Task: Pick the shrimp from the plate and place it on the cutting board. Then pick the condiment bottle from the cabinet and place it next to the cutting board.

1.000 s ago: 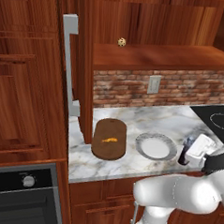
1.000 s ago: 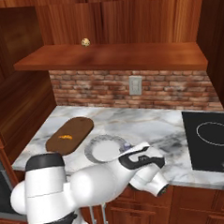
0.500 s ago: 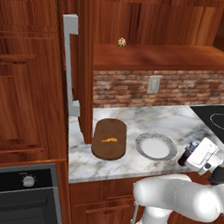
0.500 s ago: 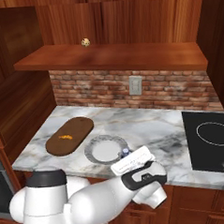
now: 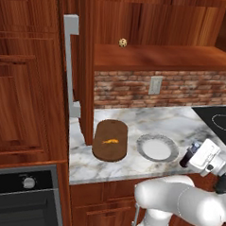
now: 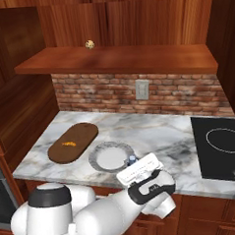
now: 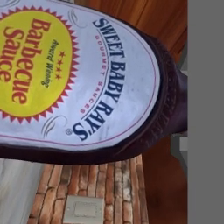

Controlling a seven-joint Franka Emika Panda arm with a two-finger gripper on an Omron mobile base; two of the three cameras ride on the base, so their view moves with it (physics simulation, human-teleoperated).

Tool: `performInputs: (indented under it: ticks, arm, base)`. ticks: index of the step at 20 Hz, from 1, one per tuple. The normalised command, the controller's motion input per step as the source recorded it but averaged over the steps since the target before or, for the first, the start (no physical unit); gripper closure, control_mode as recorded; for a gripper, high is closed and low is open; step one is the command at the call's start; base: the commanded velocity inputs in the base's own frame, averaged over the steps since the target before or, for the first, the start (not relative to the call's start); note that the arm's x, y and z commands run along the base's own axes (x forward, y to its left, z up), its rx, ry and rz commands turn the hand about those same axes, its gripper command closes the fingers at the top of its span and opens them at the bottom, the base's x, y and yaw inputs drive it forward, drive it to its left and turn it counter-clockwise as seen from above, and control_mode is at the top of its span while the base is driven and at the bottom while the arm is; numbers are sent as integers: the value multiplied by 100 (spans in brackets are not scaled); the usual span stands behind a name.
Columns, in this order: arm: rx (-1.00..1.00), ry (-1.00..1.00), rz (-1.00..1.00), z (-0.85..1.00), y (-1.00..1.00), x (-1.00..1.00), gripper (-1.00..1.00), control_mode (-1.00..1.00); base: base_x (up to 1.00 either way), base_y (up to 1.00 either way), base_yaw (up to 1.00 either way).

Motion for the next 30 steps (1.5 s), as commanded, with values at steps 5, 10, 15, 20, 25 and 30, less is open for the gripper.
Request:
performInputs:
  ticks: [5,10,15,20,25,30]
  arm:
    - [-2,0,0,-17,10,0,100,-100]
    - [-4,0,0,-21,14,0,100,-100]
    - [-5,0,0,-21,11,0,100,-100]
    - [-6,1,-1,-23,7,2,100,-100]
    - [-6,3,-1,-27,1,8,100,-100]
    - [-7,4,0,-28,0,8,100,-100]
  base:
    - [0,0,0]
    - [0,0,0]
    - [0,0,0]
    - [0,0,0]
    - [0,0,0]
    - [0,0,0]
